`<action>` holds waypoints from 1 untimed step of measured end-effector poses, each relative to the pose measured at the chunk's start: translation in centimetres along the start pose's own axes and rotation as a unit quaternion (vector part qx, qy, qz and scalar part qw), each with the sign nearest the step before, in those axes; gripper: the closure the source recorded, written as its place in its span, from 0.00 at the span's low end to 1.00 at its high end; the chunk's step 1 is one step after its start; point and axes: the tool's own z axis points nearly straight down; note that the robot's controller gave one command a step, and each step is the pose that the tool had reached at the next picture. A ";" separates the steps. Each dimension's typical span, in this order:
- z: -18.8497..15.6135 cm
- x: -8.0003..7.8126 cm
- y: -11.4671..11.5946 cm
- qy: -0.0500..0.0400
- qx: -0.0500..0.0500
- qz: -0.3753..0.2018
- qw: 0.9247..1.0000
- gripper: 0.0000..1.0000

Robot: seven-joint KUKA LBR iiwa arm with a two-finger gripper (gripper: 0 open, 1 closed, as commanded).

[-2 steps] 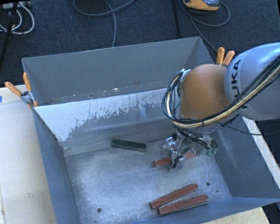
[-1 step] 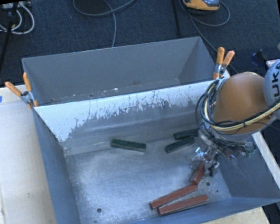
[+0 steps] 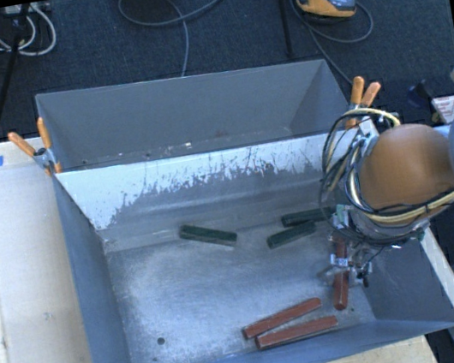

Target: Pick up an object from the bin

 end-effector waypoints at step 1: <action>-11.4 1.4 2.0 0.000 0.004 -0.009 1.000 1.00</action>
Offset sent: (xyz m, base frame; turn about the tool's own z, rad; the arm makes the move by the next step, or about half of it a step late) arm -0.0248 -0.0051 0.1108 -0.0216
